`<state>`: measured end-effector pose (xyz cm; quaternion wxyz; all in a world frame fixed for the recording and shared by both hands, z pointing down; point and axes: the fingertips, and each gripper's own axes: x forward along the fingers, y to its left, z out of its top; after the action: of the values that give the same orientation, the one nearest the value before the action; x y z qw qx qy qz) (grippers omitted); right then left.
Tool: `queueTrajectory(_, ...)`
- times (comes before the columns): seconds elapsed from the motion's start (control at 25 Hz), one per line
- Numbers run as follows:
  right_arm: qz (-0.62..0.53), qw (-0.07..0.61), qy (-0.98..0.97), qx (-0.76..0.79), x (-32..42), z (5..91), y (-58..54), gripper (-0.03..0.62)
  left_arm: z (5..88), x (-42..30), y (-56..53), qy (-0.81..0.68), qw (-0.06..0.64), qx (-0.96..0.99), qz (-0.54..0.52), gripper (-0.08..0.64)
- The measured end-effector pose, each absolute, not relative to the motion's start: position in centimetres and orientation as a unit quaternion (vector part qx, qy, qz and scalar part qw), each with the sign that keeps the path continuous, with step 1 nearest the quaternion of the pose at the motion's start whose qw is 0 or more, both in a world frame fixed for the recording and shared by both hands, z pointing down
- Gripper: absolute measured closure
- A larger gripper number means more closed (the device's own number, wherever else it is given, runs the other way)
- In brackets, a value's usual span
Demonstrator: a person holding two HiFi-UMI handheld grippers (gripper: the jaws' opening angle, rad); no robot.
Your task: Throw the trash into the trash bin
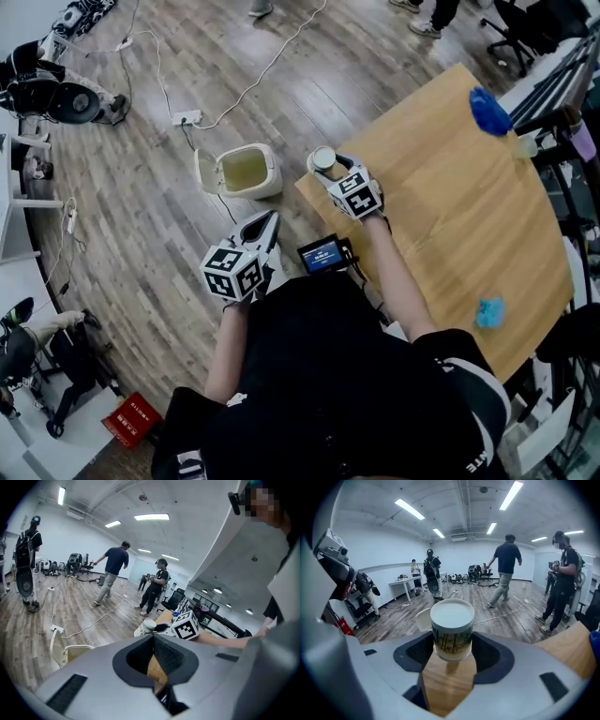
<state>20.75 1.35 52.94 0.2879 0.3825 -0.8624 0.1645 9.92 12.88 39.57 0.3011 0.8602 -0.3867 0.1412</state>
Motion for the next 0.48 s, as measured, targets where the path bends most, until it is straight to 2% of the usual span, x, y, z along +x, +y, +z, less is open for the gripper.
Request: queueTrajectory(0.48, 0.167, 0.324, -0.861, 0.353, 1.3, 54.0, -8.7, 0.341, 39.0, -8.0, -1.3, -0.400, 0.327, 0.853, 0.077, 0.554)
